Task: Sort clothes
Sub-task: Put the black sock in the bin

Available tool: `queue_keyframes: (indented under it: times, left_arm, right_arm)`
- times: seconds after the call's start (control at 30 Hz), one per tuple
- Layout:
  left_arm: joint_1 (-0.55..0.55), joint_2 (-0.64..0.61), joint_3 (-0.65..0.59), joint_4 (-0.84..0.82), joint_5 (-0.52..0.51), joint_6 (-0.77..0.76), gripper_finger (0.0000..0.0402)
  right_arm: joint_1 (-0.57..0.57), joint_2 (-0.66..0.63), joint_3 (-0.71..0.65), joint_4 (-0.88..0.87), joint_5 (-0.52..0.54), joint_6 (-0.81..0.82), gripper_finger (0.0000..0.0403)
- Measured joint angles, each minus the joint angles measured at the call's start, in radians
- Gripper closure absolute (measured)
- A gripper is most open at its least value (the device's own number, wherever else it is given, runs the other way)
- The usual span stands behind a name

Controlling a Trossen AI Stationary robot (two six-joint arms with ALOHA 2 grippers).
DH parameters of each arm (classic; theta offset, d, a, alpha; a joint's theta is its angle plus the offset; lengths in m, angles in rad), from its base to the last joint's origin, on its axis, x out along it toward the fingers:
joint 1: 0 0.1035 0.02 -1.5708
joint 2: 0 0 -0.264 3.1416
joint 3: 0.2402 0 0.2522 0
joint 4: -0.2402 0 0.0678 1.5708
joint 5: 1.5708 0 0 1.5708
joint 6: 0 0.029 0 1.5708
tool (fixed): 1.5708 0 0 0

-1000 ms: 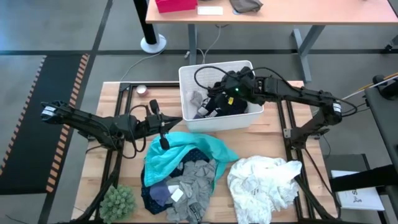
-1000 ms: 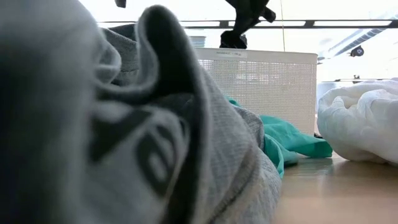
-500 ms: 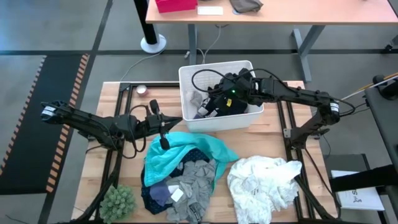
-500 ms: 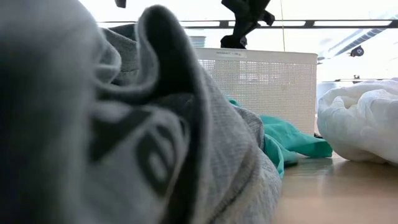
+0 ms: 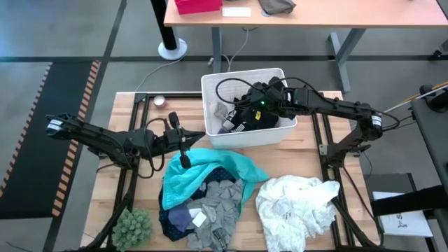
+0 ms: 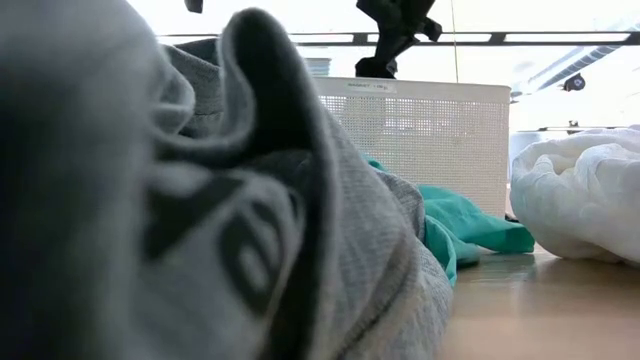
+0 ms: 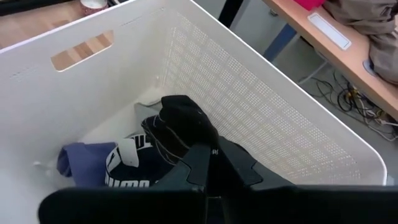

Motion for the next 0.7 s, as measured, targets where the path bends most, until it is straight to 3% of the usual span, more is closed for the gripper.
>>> queue_keyframes:
  times: [0.7]
  left_arm:
    - [0.000,0.000,0.000,-0.006,0.000,-0.011,0.0402]
  right_arm:
    - [0.000,0.000,-0.001,-0.016,0.003,-0.022,0.0390]
